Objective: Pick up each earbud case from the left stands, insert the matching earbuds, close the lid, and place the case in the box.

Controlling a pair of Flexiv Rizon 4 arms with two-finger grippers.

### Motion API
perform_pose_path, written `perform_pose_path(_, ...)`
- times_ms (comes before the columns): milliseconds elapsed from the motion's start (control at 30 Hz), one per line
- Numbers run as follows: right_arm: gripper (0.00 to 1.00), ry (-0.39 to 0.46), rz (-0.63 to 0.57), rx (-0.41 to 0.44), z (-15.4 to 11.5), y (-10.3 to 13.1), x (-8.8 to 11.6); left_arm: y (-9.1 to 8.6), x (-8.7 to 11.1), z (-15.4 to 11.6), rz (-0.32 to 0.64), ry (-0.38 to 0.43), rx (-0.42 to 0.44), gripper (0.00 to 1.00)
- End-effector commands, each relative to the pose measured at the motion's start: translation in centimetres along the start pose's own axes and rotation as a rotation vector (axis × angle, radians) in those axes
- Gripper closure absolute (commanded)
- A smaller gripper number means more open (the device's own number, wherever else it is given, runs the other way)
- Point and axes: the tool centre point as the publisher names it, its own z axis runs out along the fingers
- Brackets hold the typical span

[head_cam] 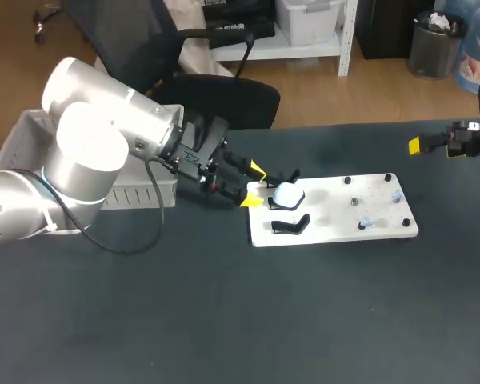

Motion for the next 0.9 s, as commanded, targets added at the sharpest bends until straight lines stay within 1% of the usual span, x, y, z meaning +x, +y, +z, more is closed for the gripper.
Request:
perform_pose_path(33,0.0,0.0,-0.001,0.0,0.0,0.0,0.0,0.6,0.3,1.0,-0.009,0.0,0.029,0.19)
perform_pose_path(300,0.0,0.0,-0.001,0.0,0.0,0.0,0.0,0.7,0.0,2.1,-0.014,-0.001,0.047,0.21)
perform_pose_path(433,0.0,0.0,-0.001,0.0,0.0,0.0,0.0,1.0,0.0,2.7,-0.013,-0.003,0.048,0.11)
perform_pose_path(467,0.0,0.0,-0.001,0.0,0.0,0.0,0.0,1.1,-0.1,2.8,-0.014,-0.004,0.049,0.11)
perform_pose_path(533,0.0,0.0,-0.001,0.0,0.0,0.0,0.0,1.2,-0.1,3.0,-0.019,-0.008,0.054,0.11)
perform_pose_path(633,0.0,0.0,-0.001,0.0,0.0,0.0,0.0,1.3,-0.1,3.3,-0.026,-0.012,0.059,0.13)
perform_pose_path(833,0.0,0.0,-0.001,0.0,0.0,0.0,0.0,1.4,-0.1,3.9,-0.033,-0.014,0.064,0.11)
perform_pose_path(900,0.0,0.0,-0.001,0.0,0.0,0.0,0.0,1.5,-0.1,4.0,-0.035,-0.013,0.065,0.12)
